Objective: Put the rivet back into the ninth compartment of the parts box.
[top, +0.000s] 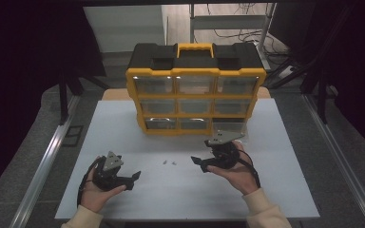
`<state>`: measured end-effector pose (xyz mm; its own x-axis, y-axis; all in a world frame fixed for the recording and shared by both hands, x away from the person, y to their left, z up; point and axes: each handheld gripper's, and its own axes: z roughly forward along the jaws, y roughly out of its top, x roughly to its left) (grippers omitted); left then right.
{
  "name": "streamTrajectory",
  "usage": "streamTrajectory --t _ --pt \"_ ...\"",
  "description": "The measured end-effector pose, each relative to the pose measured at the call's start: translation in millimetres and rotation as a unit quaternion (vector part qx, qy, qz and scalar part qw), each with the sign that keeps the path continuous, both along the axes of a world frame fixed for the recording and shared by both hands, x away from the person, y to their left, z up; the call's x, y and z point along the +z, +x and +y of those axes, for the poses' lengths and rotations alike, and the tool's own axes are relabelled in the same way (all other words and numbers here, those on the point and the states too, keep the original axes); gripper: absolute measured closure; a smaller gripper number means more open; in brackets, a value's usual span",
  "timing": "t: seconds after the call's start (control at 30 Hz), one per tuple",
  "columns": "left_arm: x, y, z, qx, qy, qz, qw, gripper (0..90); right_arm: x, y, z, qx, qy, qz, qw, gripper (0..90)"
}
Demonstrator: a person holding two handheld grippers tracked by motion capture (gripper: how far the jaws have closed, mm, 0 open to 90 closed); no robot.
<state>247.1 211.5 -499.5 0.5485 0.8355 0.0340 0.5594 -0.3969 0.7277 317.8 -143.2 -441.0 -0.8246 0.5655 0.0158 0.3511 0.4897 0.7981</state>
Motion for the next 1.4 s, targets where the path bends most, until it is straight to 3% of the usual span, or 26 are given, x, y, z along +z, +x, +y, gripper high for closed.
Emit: streamTrajectory --t 0.53,1.4 --pt "0.5 0.1 1.4 0.000 -0.003 -0.001 1.0000 9.3 -7.3 0.6 16.9 0.016 -0.008 0.008 0.9998 24.8" --pt "-1.3 2.1 4.4 0.002 -0.008 0.003 1.0000 9.3 -32.9 6.6 53.0 0.040 -0.042 0.023 0.9981 27.5"
